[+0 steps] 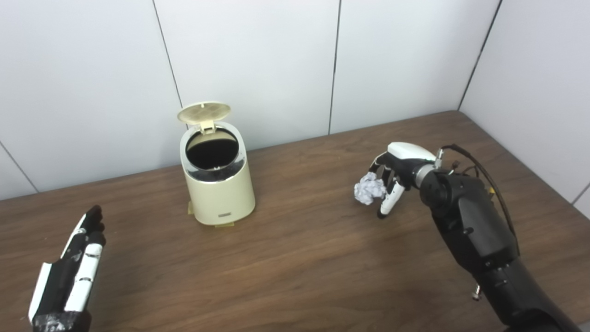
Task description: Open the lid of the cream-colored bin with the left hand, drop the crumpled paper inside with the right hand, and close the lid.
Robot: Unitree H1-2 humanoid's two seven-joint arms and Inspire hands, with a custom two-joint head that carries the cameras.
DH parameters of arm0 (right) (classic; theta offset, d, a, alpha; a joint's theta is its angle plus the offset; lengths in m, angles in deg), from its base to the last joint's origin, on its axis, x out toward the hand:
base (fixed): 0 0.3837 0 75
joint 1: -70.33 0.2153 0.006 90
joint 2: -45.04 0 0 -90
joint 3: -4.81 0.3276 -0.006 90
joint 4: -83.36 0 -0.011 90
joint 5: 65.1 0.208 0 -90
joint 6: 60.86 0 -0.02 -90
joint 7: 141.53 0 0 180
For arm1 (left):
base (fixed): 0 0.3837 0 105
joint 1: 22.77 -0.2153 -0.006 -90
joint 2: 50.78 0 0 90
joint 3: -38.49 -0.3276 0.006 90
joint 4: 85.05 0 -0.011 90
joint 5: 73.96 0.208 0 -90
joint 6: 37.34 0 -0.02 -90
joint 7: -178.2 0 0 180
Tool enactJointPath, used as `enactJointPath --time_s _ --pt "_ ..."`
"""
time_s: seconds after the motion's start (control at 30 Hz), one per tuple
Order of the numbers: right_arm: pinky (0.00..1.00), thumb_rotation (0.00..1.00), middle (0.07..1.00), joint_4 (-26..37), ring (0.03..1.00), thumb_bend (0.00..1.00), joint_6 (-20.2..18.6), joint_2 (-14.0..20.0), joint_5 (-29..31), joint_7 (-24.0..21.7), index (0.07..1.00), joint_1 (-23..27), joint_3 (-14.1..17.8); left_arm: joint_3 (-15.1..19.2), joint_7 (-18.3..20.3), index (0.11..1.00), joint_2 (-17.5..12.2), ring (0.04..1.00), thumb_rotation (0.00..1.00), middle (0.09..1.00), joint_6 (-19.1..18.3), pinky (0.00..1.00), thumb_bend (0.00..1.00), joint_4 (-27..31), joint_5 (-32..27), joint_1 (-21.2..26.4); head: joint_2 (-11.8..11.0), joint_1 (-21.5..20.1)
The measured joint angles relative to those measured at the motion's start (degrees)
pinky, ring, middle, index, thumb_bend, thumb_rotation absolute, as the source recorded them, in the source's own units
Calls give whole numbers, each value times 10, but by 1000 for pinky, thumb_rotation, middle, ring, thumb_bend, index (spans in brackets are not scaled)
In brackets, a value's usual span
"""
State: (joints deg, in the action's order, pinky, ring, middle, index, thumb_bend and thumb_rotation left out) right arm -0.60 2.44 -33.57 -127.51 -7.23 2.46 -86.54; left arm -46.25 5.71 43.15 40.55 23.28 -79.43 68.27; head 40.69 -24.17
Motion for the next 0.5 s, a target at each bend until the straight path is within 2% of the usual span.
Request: enactJointPath --time_s 0.13,0.2,0.23,0.37,0.5 --pt "398 80 585 0 490 958 0 3 0 -4 638 0 -5 0 -1 997 1 1000 741 988 0 1000 392 2 -1 0 3 2" --pt "416 81 597 0 497 964 0 5 2 -4 633 -1 -6 0 -2 997 3 1000 743 989 -1 1000 396 3 -1 0 3 2" --pt "462 83 621 0 538 970 0 6 4 -3 631 -1 -6 0 -2 994 4 1000 742 985 -3 1000 396 4 -1 0 3 3" --pt "503 63 642 -1 555 969 0 6 15 16 636 -2 -6 0 -3 989 7 1000 728 978 -6 1000 394 4 -1 0 4 4" --pt "470 44 610 -2 510 951 0 5 27 38 638 -2 -6 -1 -3 996 7 1000 726 979 -8 1000 397 7 0 -1 4 4"
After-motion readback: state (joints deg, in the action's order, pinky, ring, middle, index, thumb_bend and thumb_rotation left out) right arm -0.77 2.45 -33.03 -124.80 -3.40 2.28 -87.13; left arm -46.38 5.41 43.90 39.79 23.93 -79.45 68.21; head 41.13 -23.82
